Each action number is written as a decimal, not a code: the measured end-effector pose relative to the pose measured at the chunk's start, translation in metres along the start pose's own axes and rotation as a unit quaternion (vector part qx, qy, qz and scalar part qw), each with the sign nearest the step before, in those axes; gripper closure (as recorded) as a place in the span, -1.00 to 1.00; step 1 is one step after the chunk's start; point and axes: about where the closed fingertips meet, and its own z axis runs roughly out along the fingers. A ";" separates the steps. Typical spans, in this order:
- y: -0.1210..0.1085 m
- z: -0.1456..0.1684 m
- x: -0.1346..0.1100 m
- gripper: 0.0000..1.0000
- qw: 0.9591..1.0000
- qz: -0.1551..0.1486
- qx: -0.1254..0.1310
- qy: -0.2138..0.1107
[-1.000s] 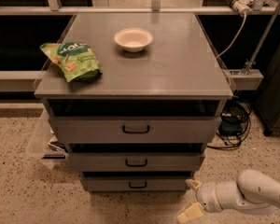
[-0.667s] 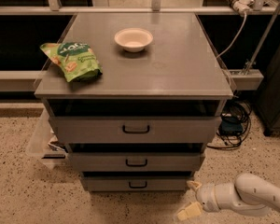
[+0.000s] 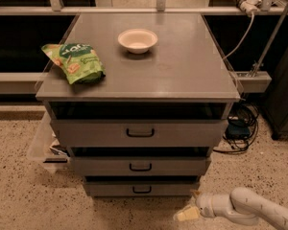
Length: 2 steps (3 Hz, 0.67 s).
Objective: Open bottom drawer
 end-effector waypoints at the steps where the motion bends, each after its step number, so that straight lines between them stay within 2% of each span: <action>1: -0.006 0.006 0.005 -1.00 1.000 0.006 0.002 -0.004; 2: -0.009 0.010 0.011 -1.00 1.000 -0.003 0.020 -0.006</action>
Offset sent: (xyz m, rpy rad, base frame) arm 0.0023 -0.0071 -0.0285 -0.0670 -0.0748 -0.0661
